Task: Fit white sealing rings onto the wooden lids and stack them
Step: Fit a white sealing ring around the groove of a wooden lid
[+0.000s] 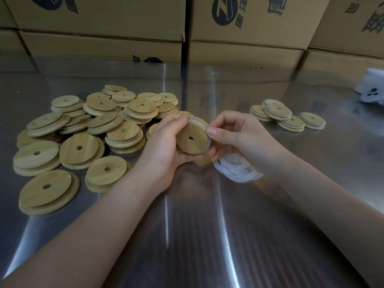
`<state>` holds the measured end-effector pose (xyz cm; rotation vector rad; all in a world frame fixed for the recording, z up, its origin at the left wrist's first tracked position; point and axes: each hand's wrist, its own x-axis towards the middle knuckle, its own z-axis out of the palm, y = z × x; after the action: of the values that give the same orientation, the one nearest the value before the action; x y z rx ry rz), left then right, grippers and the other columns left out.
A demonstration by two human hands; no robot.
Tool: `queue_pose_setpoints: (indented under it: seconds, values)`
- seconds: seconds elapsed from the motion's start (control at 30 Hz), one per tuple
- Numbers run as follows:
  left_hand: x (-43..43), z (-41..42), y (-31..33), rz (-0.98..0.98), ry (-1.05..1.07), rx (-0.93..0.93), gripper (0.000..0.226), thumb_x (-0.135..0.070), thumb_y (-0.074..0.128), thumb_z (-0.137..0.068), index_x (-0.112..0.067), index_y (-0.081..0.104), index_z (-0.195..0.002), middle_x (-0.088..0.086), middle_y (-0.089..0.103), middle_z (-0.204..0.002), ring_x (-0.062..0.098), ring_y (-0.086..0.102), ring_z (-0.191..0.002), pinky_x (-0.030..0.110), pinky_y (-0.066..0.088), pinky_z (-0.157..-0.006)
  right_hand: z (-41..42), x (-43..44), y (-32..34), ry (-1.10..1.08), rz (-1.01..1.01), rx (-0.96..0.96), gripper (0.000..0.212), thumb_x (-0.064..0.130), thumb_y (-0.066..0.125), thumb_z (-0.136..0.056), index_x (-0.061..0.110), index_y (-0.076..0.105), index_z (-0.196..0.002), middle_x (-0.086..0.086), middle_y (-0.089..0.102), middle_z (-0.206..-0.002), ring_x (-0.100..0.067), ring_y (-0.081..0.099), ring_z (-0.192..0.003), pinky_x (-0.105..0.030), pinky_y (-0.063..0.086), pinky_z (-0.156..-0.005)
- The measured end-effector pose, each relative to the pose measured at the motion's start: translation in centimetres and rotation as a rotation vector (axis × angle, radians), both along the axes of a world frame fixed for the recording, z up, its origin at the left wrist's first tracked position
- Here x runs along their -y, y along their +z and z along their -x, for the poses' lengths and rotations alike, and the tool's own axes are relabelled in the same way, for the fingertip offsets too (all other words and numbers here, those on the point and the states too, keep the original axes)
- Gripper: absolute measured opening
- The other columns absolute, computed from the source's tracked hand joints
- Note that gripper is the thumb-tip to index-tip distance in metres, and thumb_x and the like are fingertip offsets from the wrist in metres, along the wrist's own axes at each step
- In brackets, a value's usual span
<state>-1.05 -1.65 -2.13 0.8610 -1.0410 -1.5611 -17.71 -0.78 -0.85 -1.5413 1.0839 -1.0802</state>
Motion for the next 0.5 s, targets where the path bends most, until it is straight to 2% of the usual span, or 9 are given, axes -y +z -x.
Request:
queue_pose_setpoints:
  seconds: [0.17, 0.3, 0.4, 0.5]
  values:
    - [0.12, -0.25, 0.08, -0.02, -0.027, -0.061, 0.017, -0.018, 0.049, -0.099, -0.013, 0.056, -0.084, 0.013, 0.069, -0.097, 0.029, 0.069, -0.093, 0.047, 0.061, -0.067, 0.22, 0.09, 0.05, 0.0, 0.027, -0.022, 0.008, 0.004, 0.062, -0.091, 0.001, 0.06, -0.083, -0.017, 0.065, -0.074, -0.024, 0.065, -0.063, -0.037, 0.06, -0.062]
    - [0.3, -0.47, 0.03, -0.019, -0.043, -0.098, 0.016, -0.016, 0.053, -0.097, -0.011, 0.057, -0.082, 0.013, 0.07, -0.098, 0.028, 0.071, -0.094, 0.047, 0.06, -0.069, 0.45, 0.26, -0.02, -0.004, 0.019, 0.003, 0.007, 0.004, 0.062, -0.09, 0.002, 0.061, -0.084, -0.013, 0.067, -0.073, -0.022, 0.066, -0.063, -0.033, 0.058, -0.061]
    - [0.39, -0.35, -0.02, -0.045, -0.034, -0.127, 0.014, -0.021, 0.056, -0.096, -0.01, 0.063, -0.092, 0.016, 0.071, -0.108, 0.03, 0.07, -0.102, 0.048, 0.06, -0.074, 0.51, 0.41, -0.1, -0.005, -0.032, 0.083, 0.007, 0.009, 0.062, -0.09, 0.002, 0.063, -0.09, -0.017, 0.066, -0.079, -0.023, 0.066, -0.065, -0.033, 0.059, -0.062]
    - [0.43, -0.21, 0.04, -0.091, -0.048, -0.186, 0.031, -0.029, 0.053, -0.098, -0.004, 0.065, -0.112, 0.014, 0.073, -0.108, 0.028, 0.07, -0.102, 0.047, 0.06, -0.078, 0.52, 0.62, -0.13, -0.013, -0.076, 0.161, 0.01, 0.012, 0.059, -0.093, 0.003, 0.064, -0.094, -0.015, 0.067, -0.082, -0.023, 0.065, -0.066, -0.033, 0.059, -0.062]
